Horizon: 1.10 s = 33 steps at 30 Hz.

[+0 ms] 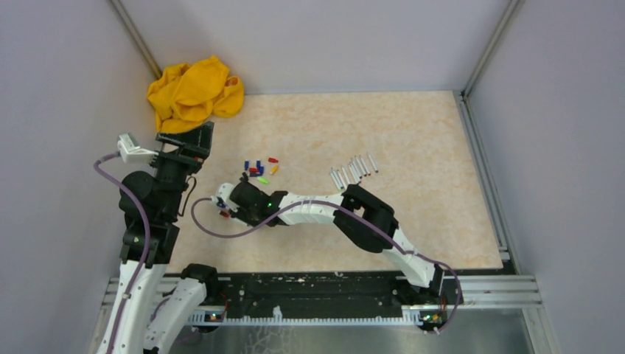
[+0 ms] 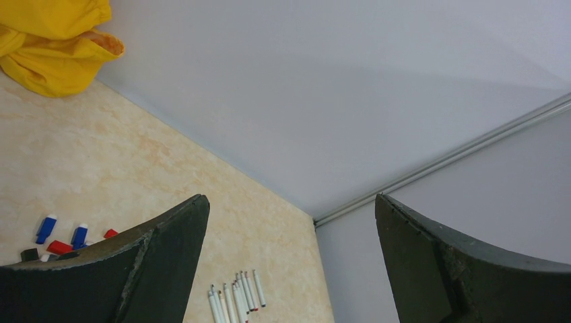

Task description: Open the pen caps

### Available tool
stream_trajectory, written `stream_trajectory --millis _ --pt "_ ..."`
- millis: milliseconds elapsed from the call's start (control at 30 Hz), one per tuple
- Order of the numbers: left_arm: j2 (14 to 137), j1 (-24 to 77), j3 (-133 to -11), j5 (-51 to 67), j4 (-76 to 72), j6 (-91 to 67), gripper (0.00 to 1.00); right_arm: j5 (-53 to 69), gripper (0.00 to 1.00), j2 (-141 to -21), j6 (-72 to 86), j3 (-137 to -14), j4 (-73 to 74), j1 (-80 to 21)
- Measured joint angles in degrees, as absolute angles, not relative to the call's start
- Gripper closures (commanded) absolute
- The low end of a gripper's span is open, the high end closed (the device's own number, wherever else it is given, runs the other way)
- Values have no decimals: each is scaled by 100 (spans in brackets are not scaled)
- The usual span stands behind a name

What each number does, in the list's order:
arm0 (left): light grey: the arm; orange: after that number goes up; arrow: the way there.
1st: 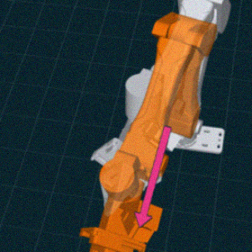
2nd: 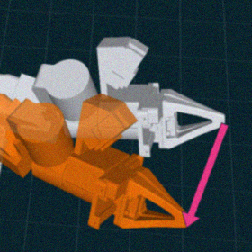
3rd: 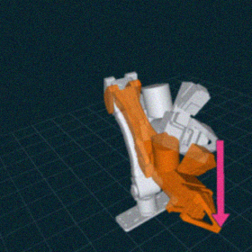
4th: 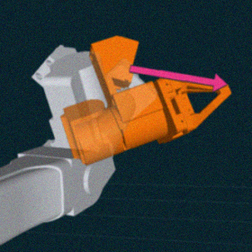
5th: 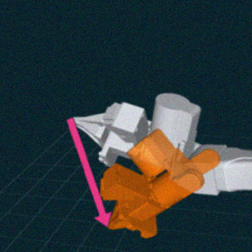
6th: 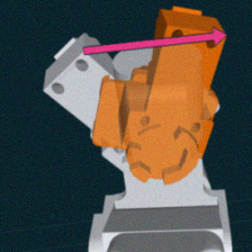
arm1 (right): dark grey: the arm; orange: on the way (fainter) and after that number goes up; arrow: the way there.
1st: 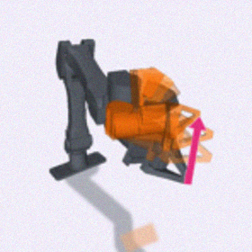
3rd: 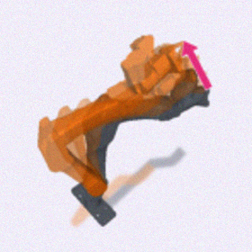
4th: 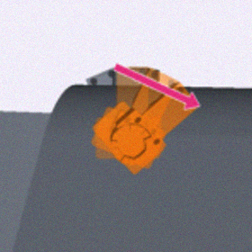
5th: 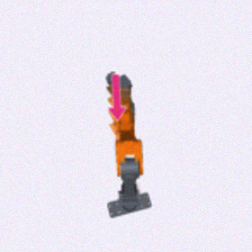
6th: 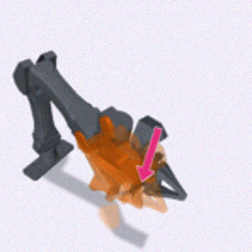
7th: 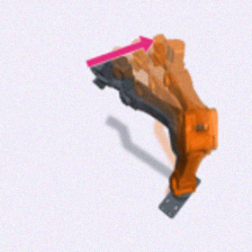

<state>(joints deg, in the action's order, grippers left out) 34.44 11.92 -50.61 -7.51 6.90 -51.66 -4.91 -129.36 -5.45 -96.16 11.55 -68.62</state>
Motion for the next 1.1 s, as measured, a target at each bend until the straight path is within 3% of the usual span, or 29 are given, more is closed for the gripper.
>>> stream_trajectory --millis 1100 --pt "3437 1192 -5179 -792 685 -5131 1 -156 73 -13563 -648 -10871 1750 -6847"
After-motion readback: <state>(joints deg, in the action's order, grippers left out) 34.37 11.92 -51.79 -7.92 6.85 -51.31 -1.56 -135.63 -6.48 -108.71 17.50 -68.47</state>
